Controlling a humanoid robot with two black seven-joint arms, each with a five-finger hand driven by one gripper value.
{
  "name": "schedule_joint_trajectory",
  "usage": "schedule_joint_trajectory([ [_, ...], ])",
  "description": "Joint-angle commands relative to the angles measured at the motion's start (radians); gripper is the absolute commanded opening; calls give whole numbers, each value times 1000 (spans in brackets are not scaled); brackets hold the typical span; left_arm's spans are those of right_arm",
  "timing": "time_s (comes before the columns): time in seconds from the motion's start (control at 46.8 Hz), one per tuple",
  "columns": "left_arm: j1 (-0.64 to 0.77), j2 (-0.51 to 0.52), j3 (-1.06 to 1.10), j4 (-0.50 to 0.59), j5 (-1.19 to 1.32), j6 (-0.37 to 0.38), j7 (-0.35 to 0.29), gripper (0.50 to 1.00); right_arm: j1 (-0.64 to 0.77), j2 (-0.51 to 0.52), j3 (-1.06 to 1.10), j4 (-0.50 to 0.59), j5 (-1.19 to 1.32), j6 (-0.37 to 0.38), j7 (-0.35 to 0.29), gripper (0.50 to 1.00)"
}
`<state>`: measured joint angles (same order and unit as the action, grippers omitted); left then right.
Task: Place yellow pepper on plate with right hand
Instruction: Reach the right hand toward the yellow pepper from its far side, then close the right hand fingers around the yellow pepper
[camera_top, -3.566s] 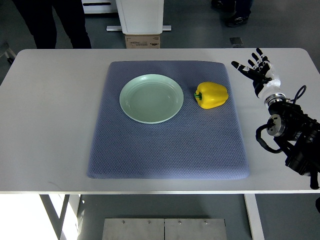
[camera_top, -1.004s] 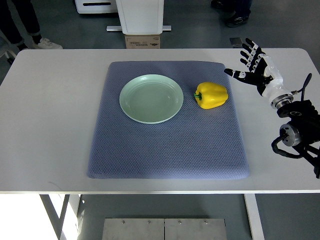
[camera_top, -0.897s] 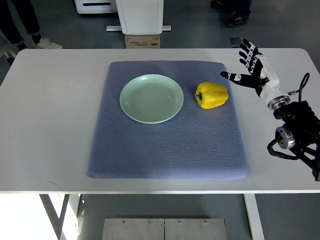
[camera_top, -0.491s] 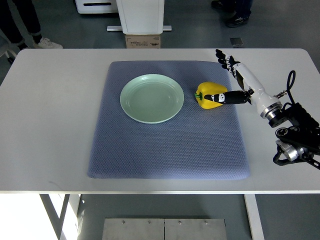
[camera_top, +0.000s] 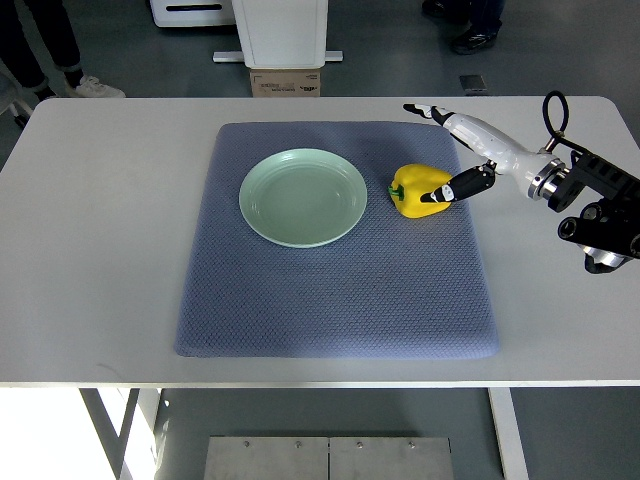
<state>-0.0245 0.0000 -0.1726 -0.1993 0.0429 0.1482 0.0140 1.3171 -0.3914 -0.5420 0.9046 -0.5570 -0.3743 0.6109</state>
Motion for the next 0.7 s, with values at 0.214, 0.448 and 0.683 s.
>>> schedule_joint_trajectory([
  [0.214, 0, 0, 1, 0, 0, 1, 0, 1000, 7, 144, -170, -220, -9, 12, 0, 1000],
  [0.448, 0, 0, -1, 1, 0, 1, 0, 1000, 5, 186, -219, -250, -9, 17, 0, 1000],
  [0.683, 0, 0, -1, 0, 0, 1, 0, 1000, 5, 195, -248, -254, -9, 17, 0, 1000],
])
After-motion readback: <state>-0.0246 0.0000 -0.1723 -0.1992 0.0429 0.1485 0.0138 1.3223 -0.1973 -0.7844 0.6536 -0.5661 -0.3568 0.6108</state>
